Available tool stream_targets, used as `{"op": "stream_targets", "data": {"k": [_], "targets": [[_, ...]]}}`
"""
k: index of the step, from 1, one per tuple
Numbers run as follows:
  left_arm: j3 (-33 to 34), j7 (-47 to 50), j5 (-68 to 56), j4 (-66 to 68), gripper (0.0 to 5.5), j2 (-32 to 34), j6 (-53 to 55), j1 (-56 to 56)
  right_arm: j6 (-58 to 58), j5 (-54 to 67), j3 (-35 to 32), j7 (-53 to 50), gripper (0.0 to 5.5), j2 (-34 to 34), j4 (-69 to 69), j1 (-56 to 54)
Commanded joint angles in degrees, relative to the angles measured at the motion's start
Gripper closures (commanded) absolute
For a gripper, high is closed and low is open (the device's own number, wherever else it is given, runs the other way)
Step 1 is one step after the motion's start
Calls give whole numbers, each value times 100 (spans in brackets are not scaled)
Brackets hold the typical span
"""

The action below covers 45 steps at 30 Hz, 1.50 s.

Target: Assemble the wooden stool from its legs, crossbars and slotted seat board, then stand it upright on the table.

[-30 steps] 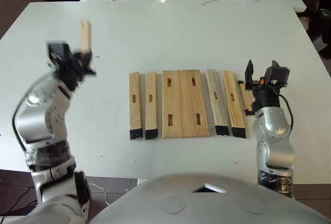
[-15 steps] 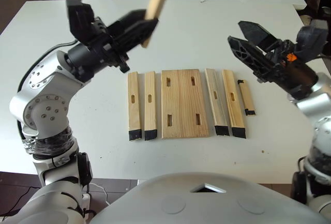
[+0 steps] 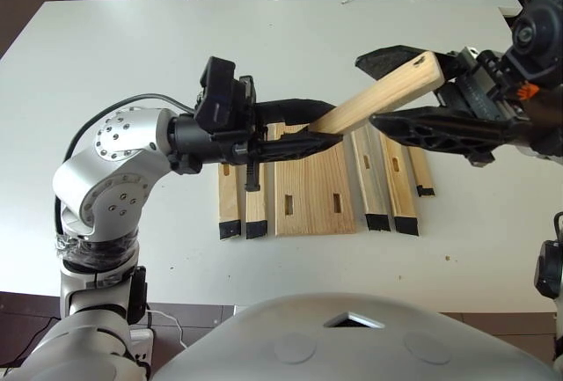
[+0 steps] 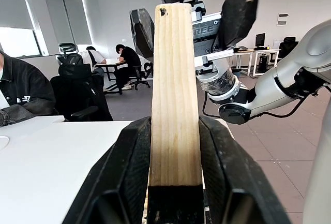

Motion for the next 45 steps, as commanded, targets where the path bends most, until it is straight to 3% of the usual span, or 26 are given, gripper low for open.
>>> {"op": "stream_targets", "data": {"k": [1, 9, 20, 30, 33, 38, 41, 45], "targets": [[32, 96, 33, 6, 419, 1, -134, -43, 45, -210, 58, 88, 254, -145, -40, 89], [21, 242, -202, -187, 419, -31, -161, -40, -92, -852, 193, 270, 254, -121, -30, 206], [-38, -123, -15, 89, 419, 256, -280, 244, -214, -1116, 9, 585, 416, -230, -45, 438], [-116, -453, -135, 143, 419, 639, 13, 455, -327, -1510, -16, 784, 417, -284, -71, 481], [-279, -529, 155, 206, 355, 746, -31, 516, -410, -1791, 9, 828, 418, -299, -89, 508], [-378, -267, 848, 751, 276, 569, -419, 502, -810, -2802, -8, 1133, 419, -620, 178, 679], [-328, -119, 1146, 1138, 273, 428, -638, 420, -1329, -3670, -76, 1555, 419, -1002, 589, 996], [-223, 101, 1459, 1343, 273, 294, -892, 580, -2860, -5375, 120, 2382, 419, -1548, 1637, 1668]]}}
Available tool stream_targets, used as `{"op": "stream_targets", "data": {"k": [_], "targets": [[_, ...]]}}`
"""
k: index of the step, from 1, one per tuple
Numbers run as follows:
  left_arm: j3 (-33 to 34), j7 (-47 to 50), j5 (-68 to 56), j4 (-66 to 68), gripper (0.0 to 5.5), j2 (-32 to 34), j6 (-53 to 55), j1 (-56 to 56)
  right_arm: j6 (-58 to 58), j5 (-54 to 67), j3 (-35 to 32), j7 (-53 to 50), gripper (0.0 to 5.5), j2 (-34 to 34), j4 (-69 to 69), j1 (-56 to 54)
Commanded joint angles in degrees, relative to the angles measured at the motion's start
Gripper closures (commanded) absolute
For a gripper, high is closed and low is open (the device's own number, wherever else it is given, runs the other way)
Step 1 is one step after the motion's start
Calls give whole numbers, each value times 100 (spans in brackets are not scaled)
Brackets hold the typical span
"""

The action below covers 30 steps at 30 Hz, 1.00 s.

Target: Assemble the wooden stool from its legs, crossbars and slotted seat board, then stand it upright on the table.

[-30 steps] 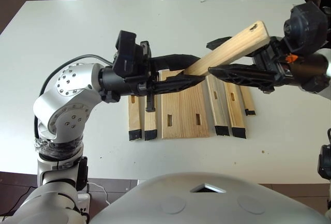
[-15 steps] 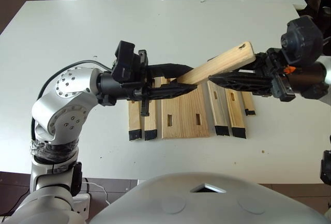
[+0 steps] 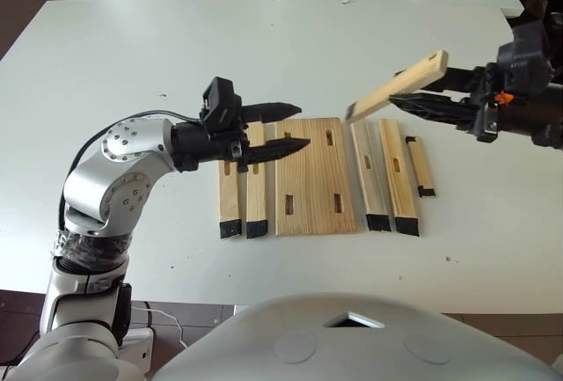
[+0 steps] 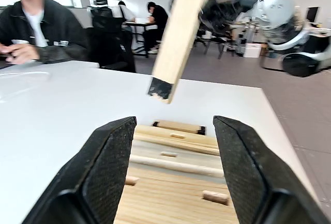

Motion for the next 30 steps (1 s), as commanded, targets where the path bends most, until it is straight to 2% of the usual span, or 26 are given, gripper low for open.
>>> {"op": "stream_targets", "data": {"k": [1, 5, 9, 20, 30], "targets": [[85, 191, 275, 103, 273, -91, -203, 148, -1354, -1385, 231, 710, 419, -446, 937, 542], [31, 276, 362, 64, 273, -182, -285, 242, -2430, -2200, 600, 1134, 419, -397, 1494, 785], [-12, 277, 423, 6, 273, -236, -292, 273, -2810, -2416, 754, 1275, 419, -241, 1675, 921], [-138, 152, 500, -86, 273, -211, -318, 295, -3299, -2770, 948, 1214, 419, 64, 1831, 1266], [-157, 128, 498, -103, 273, -174, -341, 301, -3200, -2718, 1033, 1449, 419, -13, 1869, 1387]]}}
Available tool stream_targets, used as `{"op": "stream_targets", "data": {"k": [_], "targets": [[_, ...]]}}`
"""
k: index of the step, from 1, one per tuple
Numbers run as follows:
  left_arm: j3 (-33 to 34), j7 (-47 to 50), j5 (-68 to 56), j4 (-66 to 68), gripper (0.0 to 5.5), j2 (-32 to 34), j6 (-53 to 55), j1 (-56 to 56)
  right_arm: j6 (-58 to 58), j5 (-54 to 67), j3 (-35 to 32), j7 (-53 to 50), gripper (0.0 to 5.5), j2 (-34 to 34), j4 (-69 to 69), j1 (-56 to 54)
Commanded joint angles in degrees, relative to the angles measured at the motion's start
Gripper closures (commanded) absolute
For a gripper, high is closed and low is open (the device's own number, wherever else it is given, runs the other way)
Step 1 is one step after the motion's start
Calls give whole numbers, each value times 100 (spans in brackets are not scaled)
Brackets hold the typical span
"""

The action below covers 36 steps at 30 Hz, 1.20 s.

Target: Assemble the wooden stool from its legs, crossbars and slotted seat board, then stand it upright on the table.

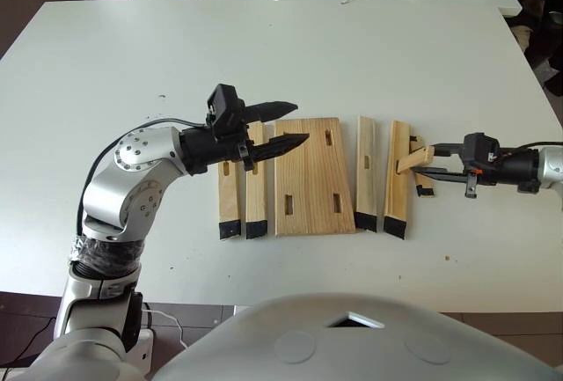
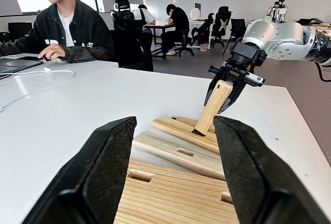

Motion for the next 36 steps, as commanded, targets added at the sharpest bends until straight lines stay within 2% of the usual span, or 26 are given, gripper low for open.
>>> {"op": "stream_targets", "data": {"k": [1, 8, 12, 20, 34, 35, 36], "targets": [[-15, 24, 105, -80, 273, 50, -1, 29, 228, 5, 149, 221, 419, -70, 134, -24], [-169, -25, 140, -93, 273, 20, -4, 34, 863, 5, 783, 626, 419, 234, 1062, -889], [-204, -127, 137, -78, 273, 36, 50, -23, 858, -118, 971, 727, 420, 292, 1510, -961], [-171, -225, 115, -102, 273, 122, 112, 1, 595, -177, 927, 606, 420, 349, 1996, -541], [-235, -268, 194, -65, 273, 70, 120, -68, 445, -228, 997, 177, 420, 472, 1793, -342], [-239, -264, 203, -63, 273, 62, 112, -66, 413, -278, 1010, 101, 383, 509, 1846, -393], [-246, -259, 210, -61, 273, 55, 106, -69, 386, -292, 1019, 65, 380, 534, 1871, -415]]}}
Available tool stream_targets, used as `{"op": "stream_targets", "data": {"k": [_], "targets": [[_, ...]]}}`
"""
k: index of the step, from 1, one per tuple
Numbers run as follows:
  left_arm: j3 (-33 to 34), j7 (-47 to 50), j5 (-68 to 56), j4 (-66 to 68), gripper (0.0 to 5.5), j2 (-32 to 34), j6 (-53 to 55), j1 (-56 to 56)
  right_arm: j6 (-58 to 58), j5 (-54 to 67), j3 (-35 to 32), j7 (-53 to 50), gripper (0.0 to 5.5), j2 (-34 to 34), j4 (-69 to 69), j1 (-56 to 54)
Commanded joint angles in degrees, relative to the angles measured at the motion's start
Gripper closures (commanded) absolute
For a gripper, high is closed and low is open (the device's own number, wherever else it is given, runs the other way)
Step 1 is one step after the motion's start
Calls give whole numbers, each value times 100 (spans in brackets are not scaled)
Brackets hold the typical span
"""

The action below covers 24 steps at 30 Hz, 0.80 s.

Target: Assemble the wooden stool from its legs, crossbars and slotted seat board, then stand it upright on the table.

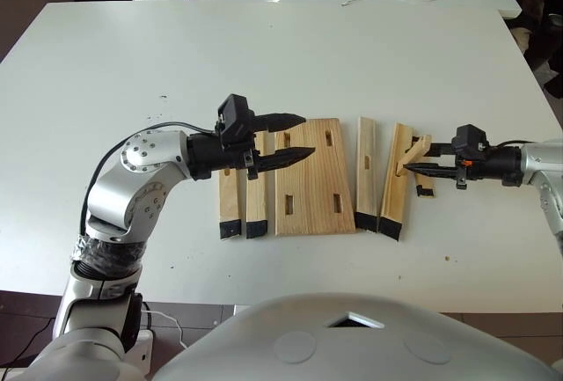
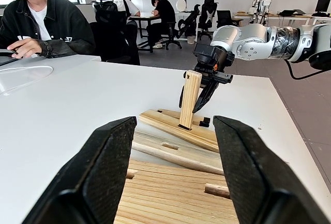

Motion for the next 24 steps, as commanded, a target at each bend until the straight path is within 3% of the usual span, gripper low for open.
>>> {"op": "stream_targets", "data": {"k": [1, 9, 24], "targets": [[-46, 15, 92, 28, 273, 18, -12, -58, 124, -659, 384, -236, 363, 144, 354, 320], [-20, 28, 131, 13, 273, 10, -55, 15, 67, -521, 45, -556, 253, 299, 203, 238], [121, 163, 152, -148, 273, -6, -233, 271, 2073, 1758, -2099, -1028, 253, -120, -3107, 875]]}}
